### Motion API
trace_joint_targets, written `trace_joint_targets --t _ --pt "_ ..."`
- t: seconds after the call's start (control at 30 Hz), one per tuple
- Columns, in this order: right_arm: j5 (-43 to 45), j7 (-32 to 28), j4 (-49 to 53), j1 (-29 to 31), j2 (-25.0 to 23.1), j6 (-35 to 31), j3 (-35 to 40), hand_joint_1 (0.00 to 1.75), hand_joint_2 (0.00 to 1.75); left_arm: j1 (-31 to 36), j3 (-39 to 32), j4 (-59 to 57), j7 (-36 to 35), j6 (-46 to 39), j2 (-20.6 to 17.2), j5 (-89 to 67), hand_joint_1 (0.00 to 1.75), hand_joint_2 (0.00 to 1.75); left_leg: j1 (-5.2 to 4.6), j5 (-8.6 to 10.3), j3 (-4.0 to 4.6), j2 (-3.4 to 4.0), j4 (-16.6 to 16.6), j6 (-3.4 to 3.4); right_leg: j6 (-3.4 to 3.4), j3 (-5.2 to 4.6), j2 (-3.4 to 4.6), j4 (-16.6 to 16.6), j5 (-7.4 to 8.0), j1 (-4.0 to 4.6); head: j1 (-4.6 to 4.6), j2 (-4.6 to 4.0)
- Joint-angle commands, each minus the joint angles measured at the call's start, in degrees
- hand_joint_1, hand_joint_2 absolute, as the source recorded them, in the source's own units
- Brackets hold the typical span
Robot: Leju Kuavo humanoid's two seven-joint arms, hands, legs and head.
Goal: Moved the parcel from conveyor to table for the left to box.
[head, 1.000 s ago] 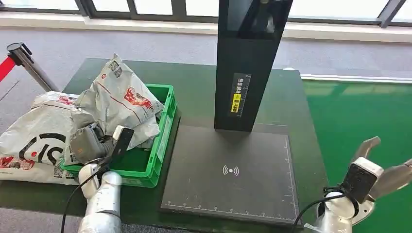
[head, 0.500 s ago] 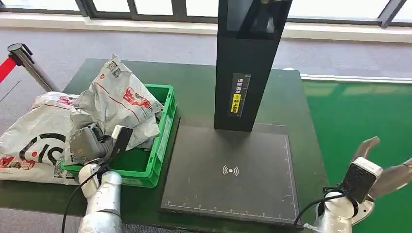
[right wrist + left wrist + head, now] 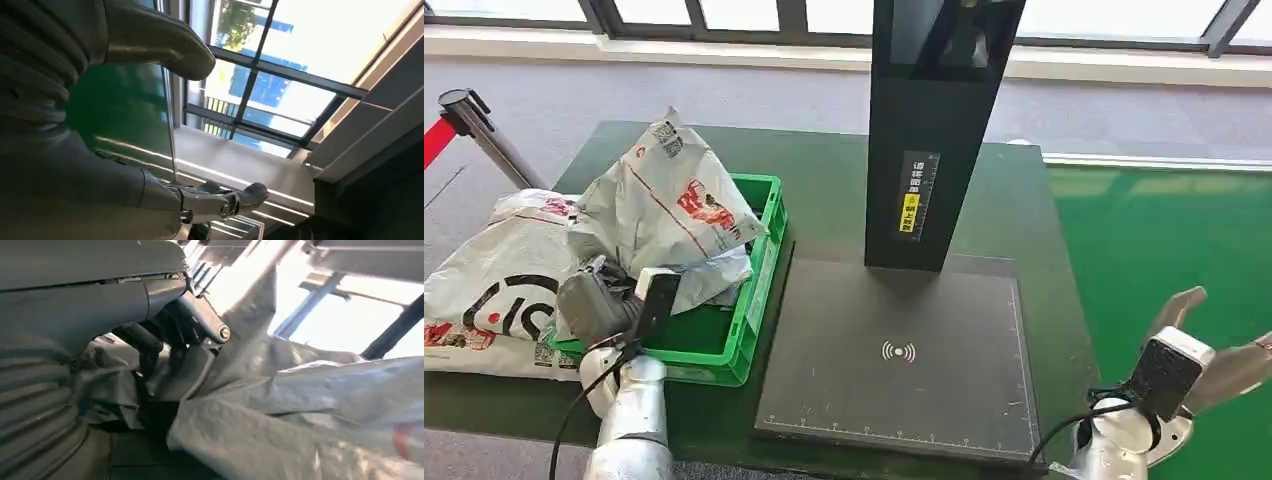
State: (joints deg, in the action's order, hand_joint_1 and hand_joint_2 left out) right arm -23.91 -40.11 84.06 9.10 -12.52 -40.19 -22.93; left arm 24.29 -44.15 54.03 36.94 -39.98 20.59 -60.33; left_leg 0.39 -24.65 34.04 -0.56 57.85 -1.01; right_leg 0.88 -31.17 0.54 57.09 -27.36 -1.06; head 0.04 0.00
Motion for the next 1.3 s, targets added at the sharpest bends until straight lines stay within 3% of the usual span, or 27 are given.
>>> trace_joint_targets --t 0.03,0.33,1.0,1.03,1.3 --pt "0.3 0.1 -4.1 1.3 0.4 0.2 -2.8 0.00 1.75 -0.8 -1.4 1.4 -1.6 0.0 -0.6 0.2 0.00 0.00 0.01 0.01 0.06 0.05 -0.1 0.03 -0.05 -0.04 -0.03 -0.1 0.03 0.02 0.02 0.00" --pt "0.0 0.1 -4.8 1.9 0.5 0.2 -3.0 0.00 1.75 -0.7 -2.5 1.4 1.0 0.0 -0.6 1.7 0.00 0.00 0.02 0.03 0.21 0.03 -0.1 -0.01 -0.07 -0.15 -0.02 -0.1 0.03 0.01 0.02 0.00" --pt "0.3 0.1 -5.0 1.5 0.5 0.2 -2.8 0.00 1.75 -2.3 -0.7 5.5 -1.4 0.0 -0.6 -0.8 0.00 0.00 0.03 0.05 0.31 0.03 -0.1 0.00 -0.11 -0.26 -0.06 -0.2 0.05 0.04 0.00 0.00" --pt "0.3 0.1 -4.9 1.5 0.5 0.2 -3.0 0.00 1.75 -2.4 -0.5 5.9 -1.7 0.0 -0.6 -0.7 0.00 1.75 0.03 0.03 0.32 0.04 -0.1 0.00 -0.09 -0.29 -0.03 -0.1 0.04 0.03 0.00 0.00" --pt "0.4 0.1 -3.9 0.6 0.0 0.2 -3.4 0.00 1.75 -4.6 2.9 12.5 -7.1 0.0 -0.6 -5.2 0.00 1.75 0.01 0.01 0.39 -0.03 0.0 -0.01 -0.06 -0.35 -0.07 -0.1 -0.01 0.00 0.02 0.00"
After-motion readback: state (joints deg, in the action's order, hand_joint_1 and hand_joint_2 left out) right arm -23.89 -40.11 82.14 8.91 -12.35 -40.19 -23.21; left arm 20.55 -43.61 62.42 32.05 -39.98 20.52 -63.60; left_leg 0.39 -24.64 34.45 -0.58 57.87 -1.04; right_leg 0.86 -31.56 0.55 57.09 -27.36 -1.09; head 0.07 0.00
